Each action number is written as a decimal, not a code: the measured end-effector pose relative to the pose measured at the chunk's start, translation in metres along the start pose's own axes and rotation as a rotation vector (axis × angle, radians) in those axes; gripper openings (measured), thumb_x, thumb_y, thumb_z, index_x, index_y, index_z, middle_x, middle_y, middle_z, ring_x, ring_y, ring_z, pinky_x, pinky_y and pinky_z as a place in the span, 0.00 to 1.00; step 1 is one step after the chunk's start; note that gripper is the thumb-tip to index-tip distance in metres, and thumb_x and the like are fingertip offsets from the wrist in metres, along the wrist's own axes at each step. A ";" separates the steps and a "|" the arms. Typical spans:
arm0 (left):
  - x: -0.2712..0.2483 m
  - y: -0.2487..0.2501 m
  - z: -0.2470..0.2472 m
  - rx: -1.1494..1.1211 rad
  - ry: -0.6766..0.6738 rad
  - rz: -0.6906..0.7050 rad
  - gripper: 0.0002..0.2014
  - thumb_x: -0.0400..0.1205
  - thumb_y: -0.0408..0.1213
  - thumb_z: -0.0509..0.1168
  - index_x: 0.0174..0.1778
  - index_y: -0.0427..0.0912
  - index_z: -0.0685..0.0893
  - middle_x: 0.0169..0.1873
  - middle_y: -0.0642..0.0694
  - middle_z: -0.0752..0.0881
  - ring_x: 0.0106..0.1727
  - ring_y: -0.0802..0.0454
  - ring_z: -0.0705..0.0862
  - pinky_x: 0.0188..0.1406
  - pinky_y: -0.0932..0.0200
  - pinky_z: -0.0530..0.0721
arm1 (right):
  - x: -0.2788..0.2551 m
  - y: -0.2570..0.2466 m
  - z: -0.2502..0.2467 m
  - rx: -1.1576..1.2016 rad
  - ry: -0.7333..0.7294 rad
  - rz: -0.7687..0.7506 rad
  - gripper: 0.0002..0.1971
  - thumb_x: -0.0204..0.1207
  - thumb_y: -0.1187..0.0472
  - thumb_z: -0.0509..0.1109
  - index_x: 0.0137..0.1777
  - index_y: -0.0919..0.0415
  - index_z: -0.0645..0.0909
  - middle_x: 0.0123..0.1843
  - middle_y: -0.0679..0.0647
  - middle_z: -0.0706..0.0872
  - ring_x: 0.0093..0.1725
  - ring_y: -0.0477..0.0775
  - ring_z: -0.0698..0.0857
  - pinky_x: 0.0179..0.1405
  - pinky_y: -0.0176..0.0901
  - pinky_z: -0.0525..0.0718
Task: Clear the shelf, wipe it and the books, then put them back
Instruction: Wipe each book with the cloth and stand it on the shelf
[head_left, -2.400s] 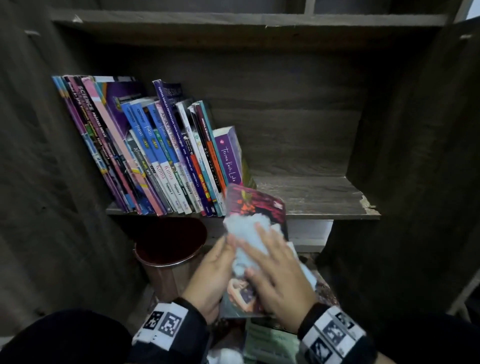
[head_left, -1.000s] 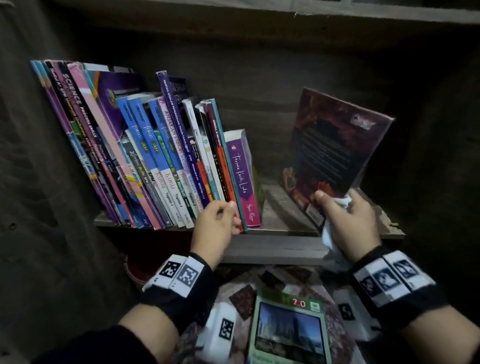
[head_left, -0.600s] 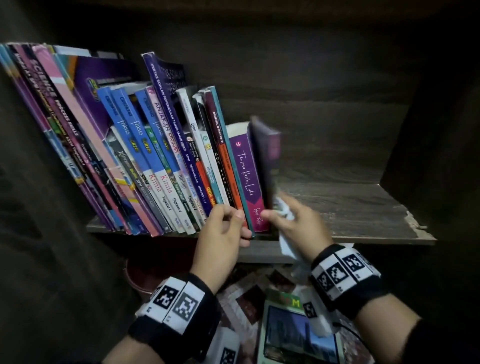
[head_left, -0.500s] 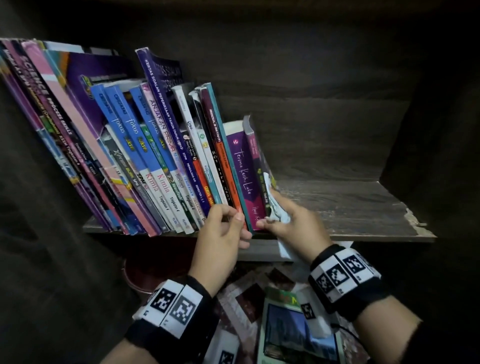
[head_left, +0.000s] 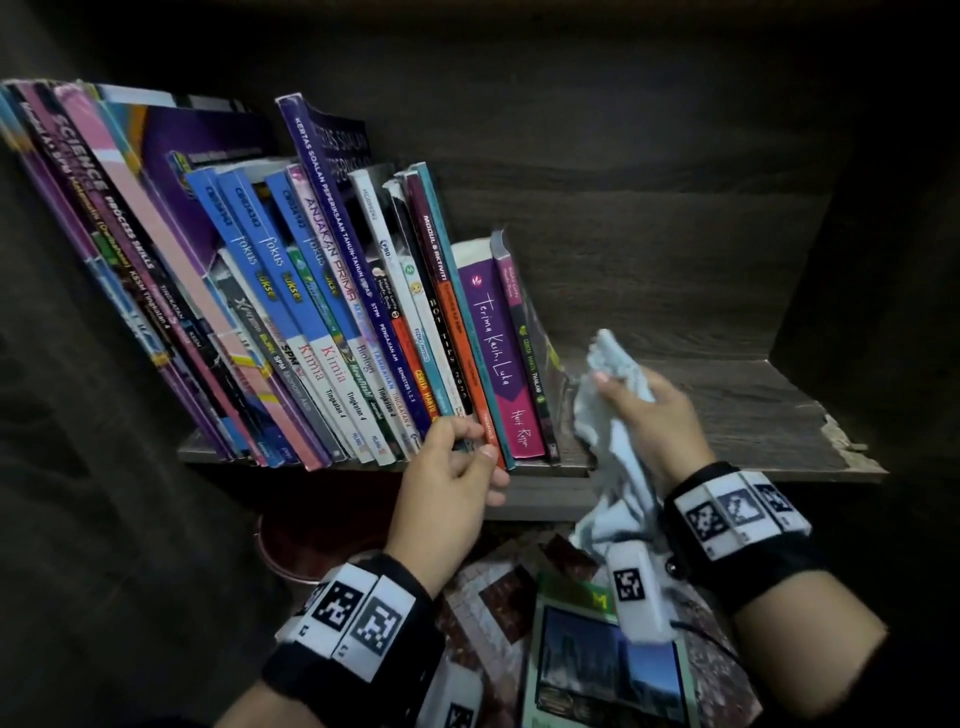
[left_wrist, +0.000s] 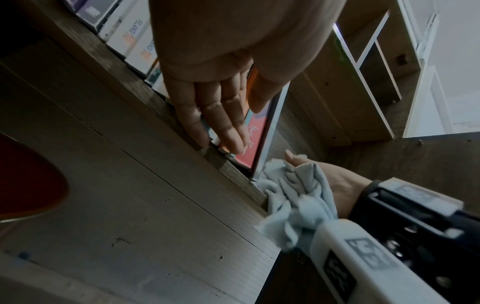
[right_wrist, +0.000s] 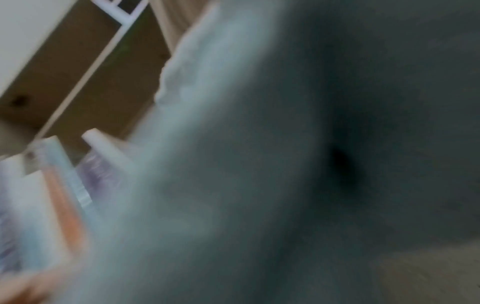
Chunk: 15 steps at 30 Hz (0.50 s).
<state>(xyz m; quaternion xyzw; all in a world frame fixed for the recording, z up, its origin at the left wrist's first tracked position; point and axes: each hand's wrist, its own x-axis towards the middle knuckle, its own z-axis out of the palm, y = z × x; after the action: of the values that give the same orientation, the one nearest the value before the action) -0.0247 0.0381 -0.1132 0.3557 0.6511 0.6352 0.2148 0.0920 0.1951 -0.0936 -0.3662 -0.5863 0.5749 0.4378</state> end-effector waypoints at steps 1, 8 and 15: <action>0.001 0.000 0.000 -0.003 -0.002 -0.006 0.04 0.85 0.32 0.61 0.49 0.47 0.76 0.35 0.40 0.88 0.36 0.48 0.86 0.42 0.51 0.89 | 0.010 0.001 -0.003 -0.020 0.053 0.035 0.13 0.78 0.54 0.71 0.58 0.61 0.83 0.44 0.53 0.91 0.40 0.49 0.89 0.38 0.40 0.86; 0.003 0.004 -0.004 -0.003 -0.015 -0.009 0.05 0.85 0.29 0.61 0.48 0.44 0.77 0.38 0.37 0.88 0.37 0.47 0.86 0.35 0.62 0.87 | 0.050 0.004 0.024 -0.217 -0.026 0.264 0.29 0.80 0.40 0.62 0.64 0.67 0.80 0.62 0.62 0.85 0.61 0.63 0.84 0.68 0.56 0.78; 0.000 0.009 -0.008 0.013 -0.031 -0.007 0.05 0.85 0.28 0.60 0.52 0.42 0.77 0.39 0.34 0.88 0.36 0.46 0.86 0.34 0.63 0.87 | 0.050 -0.001 0.037 -0.338 -0.170 0.112 0.24 0.85 0.49 0.59 0.70 0.68 0.77 0.69 0.61 0.81 0.69 0.58 0.79 0.73 0.49 0.72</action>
<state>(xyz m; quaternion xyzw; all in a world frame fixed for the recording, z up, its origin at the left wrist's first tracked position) -0.0292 0.0324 -0.1038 0.3648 0.6530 0.6245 0.2248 0.0399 0.2290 -0.0866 -0.4166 -0.6879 0.5208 0.2863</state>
